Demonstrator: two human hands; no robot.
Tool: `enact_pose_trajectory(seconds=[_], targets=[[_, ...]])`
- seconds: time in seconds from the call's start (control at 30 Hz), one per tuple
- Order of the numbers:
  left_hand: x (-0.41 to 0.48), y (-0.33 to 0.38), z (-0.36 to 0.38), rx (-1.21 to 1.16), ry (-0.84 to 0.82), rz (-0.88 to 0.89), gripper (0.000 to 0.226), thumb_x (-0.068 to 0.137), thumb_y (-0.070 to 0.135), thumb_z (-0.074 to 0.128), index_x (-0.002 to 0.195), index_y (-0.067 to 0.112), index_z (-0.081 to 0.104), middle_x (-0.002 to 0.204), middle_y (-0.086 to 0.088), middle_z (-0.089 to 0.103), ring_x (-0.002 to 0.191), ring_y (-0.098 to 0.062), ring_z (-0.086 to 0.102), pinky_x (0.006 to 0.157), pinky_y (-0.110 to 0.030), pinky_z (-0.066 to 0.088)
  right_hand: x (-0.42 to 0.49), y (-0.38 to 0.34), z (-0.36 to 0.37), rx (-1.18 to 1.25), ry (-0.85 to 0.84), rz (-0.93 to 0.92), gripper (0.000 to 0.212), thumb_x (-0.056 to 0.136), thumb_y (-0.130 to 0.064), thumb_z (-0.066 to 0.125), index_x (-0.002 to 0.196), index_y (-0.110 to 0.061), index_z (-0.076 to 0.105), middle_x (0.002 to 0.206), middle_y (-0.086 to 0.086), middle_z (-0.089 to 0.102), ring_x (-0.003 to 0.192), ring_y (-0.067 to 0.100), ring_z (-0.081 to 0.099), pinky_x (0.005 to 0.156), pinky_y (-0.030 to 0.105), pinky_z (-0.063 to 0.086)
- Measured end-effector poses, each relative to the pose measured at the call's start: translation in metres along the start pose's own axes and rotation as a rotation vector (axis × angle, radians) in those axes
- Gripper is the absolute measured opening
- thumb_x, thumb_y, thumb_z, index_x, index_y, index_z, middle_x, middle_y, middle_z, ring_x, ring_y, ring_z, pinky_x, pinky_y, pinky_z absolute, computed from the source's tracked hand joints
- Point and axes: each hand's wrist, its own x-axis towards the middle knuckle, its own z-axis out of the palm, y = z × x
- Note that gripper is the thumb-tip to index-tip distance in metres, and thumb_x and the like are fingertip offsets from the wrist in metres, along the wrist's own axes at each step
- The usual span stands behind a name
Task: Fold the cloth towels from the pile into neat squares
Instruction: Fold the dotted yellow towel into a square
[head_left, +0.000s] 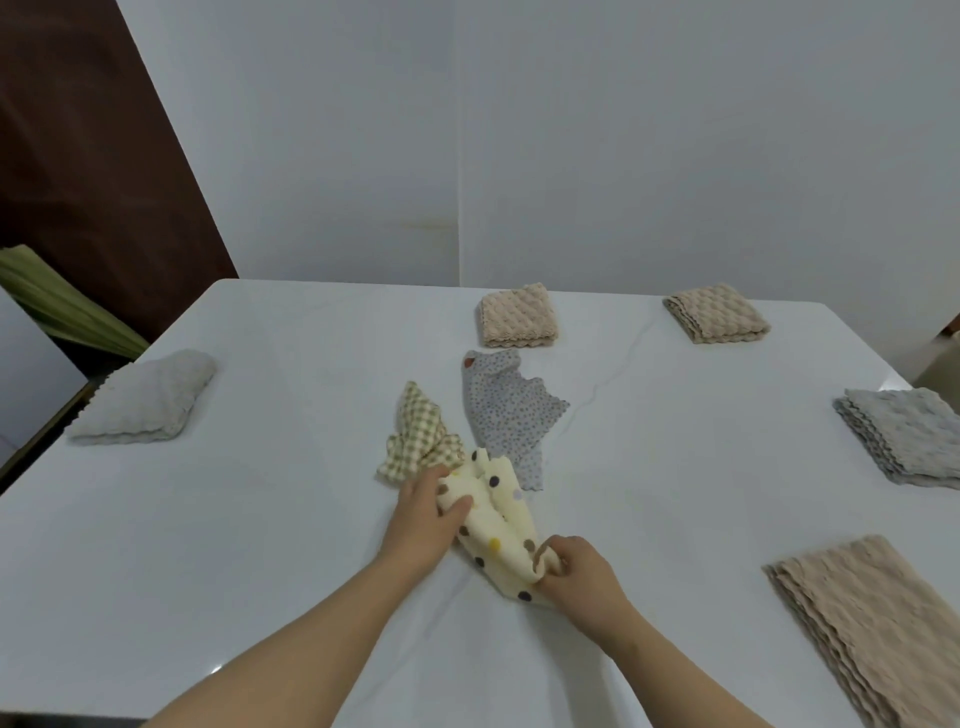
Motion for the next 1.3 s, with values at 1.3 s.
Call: enact_pose_trajectory(seconds=[1.3], targets=[[-0.027,-0.032,0.008,-0.334,-0.047,-0.232,0.013,0.083,0.012,0.066,0.079,0.016,0.054,0.075,-0.001,0.05,0.071,-0.016,0.048,0.067,-0.025,0.04,-0.002,0.021,-0.005,0.356,0.152,0.219,0.016,0.089,-0.012,0.049,0.073,-0.015,0.05,0.075,0.001,0.054,0.074,0.019,0.05,0.065,0.027,0.04]])
